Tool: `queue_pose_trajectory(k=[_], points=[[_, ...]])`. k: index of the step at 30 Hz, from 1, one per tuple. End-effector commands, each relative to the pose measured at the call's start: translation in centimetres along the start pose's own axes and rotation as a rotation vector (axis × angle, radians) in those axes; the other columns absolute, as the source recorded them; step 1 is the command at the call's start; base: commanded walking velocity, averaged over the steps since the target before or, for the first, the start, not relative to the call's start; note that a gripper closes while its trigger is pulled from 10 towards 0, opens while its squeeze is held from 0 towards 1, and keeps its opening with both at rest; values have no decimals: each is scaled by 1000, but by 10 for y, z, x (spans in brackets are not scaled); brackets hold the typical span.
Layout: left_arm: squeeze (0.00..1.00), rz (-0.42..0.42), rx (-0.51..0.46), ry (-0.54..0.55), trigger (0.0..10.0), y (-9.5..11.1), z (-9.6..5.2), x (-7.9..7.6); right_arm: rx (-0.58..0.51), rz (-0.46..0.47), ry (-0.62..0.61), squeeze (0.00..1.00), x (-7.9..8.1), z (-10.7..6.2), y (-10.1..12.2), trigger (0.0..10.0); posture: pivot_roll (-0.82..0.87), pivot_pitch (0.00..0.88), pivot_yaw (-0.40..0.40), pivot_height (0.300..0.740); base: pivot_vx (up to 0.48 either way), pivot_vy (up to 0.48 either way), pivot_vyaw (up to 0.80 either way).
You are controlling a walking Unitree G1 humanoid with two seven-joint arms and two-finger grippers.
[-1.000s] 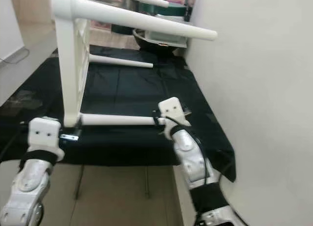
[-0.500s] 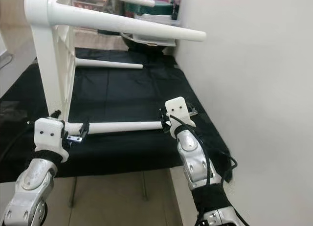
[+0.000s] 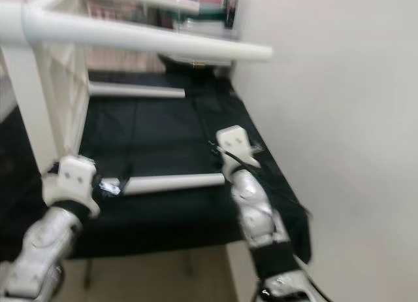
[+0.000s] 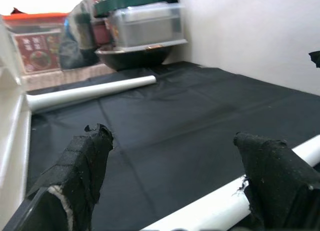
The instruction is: Building children table
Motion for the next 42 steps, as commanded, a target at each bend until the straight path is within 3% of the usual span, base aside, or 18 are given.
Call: queue_pose_trajectory(k=[1, 8, 23, 42], points=[[0, -16, 30, 24, 10000, -7, -2, 4, 33, -19, -17, 0, -6, -2, -9, 10000, 88, 0, -136, 740, 0, 0, 0], [0, -28, 23, 77, 10000, -4, -1, 17, 35, -26, -14, 0, -4, -2, -11, 10000, 92, 0, -138, 740, 0, 0, 0], [0, -35, 62, 165, 10000, -7, -1, 38, 51, -18, -1, 0, -1, -3, -14, 10000, 87, 0, -135, 740, 336, 0, 207], [0, -19, 101, 103, 10000, -13, -6, 29, 51, -22, 20, 0, 3, -6, -16, 10000, 91, 0, -135, 740, 0, 0, 0]])
Point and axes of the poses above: a point about 5 cm out from each wrist's last joint towards the gripper, its own z axis pointing out of the wrist towards the gripper, its own y axis along the axis of the wrist's last joint, x = y × z, the point moved 2 cm from there along z, pointing out of the wrist towards the gripper, and after that the axes turned 11 degrees about -z, right-handed, at the moved point
